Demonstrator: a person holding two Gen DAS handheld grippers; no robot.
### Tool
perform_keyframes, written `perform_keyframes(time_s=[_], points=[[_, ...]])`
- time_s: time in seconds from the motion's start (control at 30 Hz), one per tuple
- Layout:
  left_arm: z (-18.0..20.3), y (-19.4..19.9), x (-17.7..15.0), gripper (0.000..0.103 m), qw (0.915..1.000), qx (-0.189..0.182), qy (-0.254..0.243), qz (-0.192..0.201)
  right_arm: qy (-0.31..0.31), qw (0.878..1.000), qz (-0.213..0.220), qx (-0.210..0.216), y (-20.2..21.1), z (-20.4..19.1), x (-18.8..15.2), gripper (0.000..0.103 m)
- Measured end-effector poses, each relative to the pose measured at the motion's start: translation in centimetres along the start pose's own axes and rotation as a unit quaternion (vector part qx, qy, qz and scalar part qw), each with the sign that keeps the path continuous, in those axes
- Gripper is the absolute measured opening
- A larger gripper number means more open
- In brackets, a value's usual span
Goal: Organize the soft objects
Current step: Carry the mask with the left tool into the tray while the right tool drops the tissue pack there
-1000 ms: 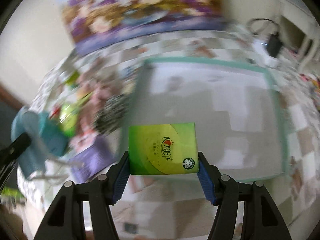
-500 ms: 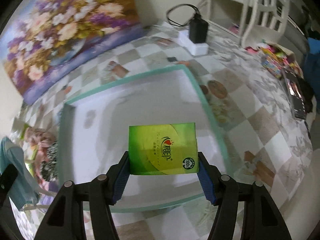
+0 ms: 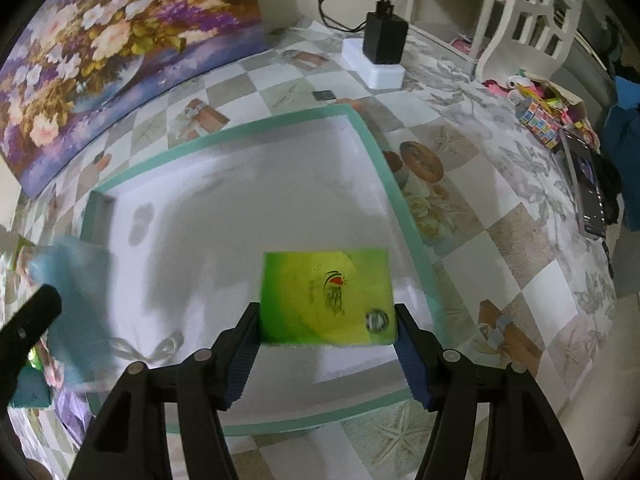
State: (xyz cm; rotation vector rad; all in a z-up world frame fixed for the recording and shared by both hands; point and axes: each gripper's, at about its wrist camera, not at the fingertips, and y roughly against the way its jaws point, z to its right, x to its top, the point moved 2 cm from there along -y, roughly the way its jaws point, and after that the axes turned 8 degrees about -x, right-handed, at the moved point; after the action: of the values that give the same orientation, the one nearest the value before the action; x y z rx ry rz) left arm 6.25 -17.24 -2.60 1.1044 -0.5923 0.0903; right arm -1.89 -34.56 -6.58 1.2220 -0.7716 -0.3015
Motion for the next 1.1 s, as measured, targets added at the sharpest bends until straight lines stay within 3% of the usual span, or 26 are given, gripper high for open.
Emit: perform_keyframes(time_s=[0.17,0.33,0.47,0.53,0.6,0.9,1.1], points=[[-1.1,0.0,-0.2,0.078,0.9997,0.019,0.014,-0.003,0.020,1.000,-0.010,0.002,-0.2,-0.7,-0.6,0.074],[-3.2,0.1,-0.2,0.089,0.9976,0.050,0.048,-0.001,0.034,0.999,-0.010,0.008,-0.1,-1.2,-0.8,0.085],[-5.1,0.4,-0.1,0.092,0.9942,0.077,0.076,0.000,0.033,0.999,-0.005,0.014,0.0,-1.2,-0.8,0.092],[-5.8,0.7,-0.1,0.094,0.9924,0.087,0.087,0.005,0.029,0.999,0.000,0.017,0.2,-1.1,-0.8,0.102],[-6.4,1.1,0.0,0.098,0.9911,0.090,0.097,0.011,0.029,0.999,0.012,0.019,0.5,-1.2,-0.7,0.103],[-8.5,3.1,0.7,0.099,0.9863,0.108,0.118,0.039,0.040,0.997,0.057,0.045,2.4,-2.1,-0.5,0.103],[-10.8,4.8,1.4,0.103,0.9808,0.113,0.145,0.066,0.048,0.994,0.062,0.078,3.5,-2.8,-0.4,0.103]])
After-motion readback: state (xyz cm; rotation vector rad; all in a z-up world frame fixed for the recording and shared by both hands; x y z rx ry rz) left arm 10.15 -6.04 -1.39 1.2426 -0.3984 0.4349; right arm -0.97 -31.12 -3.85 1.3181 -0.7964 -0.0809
